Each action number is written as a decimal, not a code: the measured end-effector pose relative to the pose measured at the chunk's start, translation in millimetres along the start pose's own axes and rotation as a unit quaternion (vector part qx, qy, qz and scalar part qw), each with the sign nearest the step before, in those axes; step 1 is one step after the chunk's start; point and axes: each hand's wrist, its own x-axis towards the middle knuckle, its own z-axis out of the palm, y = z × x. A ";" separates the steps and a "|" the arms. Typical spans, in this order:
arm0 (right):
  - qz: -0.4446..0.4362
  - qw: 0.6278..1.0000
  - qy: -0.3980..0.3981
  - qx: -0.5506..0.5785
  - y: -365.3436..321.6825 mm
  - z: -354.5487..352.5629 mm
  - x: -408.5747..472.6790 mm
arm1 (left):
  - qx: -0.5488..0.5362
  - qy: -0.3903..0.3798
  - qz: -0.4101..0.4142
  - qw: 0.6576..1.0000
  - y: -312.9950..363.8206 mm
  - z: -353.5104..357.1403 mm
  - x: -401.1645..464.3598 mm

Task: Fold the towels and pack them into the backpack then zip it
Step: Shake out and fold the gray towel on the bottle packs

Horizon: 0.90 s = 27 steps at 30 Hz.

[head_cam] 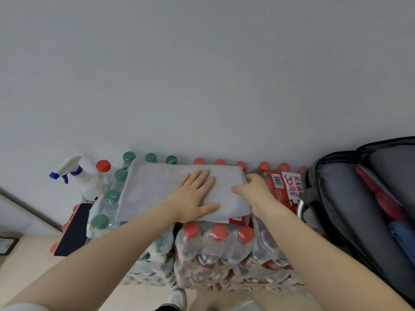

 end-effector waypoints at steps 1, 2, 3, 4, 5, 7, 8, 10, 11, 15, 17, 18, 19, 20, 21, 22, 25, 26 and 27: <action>0.029 0.996 -0.035 0.081 -2.4 -5.6 -2.9 | 0.003 0.000 -0.003 1.000 3.4 1.9 1.1; 0.054 0.988 -0.059 0.130 -5.5 -11.8 -4.5 | 0.004 0.004 -0.008 1.000 6.6 2.4 2.5; 0.067 0.985 -0.074 0.143 -7.6 -18.2 -4.6 | 0.005 0.007 -0.010 1.000 10.8 1.9 3.7; 0.069 0.984 -0.086 0.137 -10.5 -24.8 -5.2 | 0.007 0.004 -0.009 1.000 15.7 1.5 4.9; 0.058 0.986 -0.093 0.124 -13.1 -30.8 -5.1 | 0.007 0.000 -0.007 1.000 22.0 0.8 7.0; 0.006 0.993 -0.089 0.077 -18.8 -42.9 -5.5 | 0.004 -0.006 -0.013 1.000 39.1 1.1 14.4; -0.026 0.995 -0.078 0.047 -21.0 -48.9 -4.9 | -0.003 -0.011 -0.020 1.000 48.1 1.2 19.2; -0.095 0.994 -0.049 -0.023 -25.6 -57.6 -3.9 | -0.036 -0.029 -0.026 0.999 65.1 -0.1 28.7; -0.132 0.989 -0.036 -0.064 -28.1 -58.9 -4.0 | -0.058 -0.034 -0.019 0.998 70.4 -1.4 32.1; -0.233 0.936 -0.023 -0.263 -38.6 -40.5 -10.3 | -0.191 0.023 0.001 0.981 59.7 -13.1 32.5; -0.270 0.908 -0.010 -0.321 -40.9 -20.5 -17.6 | -0.215 0.081 -0.030 0.973 39.8 -21.0 21.9; -0.286 0.895 0.002 -0.342 -41.1 -9.5 -20.9 | -0.201 0.103 -0.049 0.973 28.1 -24.1 14.5; -0.293 0.885 0.009 -0.362 -42.0 1.1 -24.8 | -0.180 0.120 -0.071 0.974 16.4 -26.8 6.5; -0.293 0.876 0.010 -0.383 -42.4 12.0 -27.6 | -0.156 0.131 -0.103 0.974 4.7 -28.7 -1.9; -0.292 0.867 0.010 -0.403 -42.8 22.7 -29.9 | -0.127 0.140 -0.143 0.972 -5.6 -30.5 -10.8; -0.290 0.859 0.009 -0.422 -41.8 33.4 -30.8 | -0.098 0.144 -0.186 0.967 -13.8 -31.6 -19.9; -0.274 0.853 -0.006 -0.444 -32.8 60.7 -31.3 | -0.057 0.115 -0.295 0.947 -29.3 -32.6 -41.5; -0.265 0.853 -0.009 -0.450 -29.8 66.9 -32.1 | -0.069 0.095 -0.317 0.941 -32.2 -32.1 -45.8; -0.257 0.849 -0.011 -0.461 -26.3 71.8 -32.7 | -0.081 0.078 -0.329 0.938 -35.7 -30.4 -48.4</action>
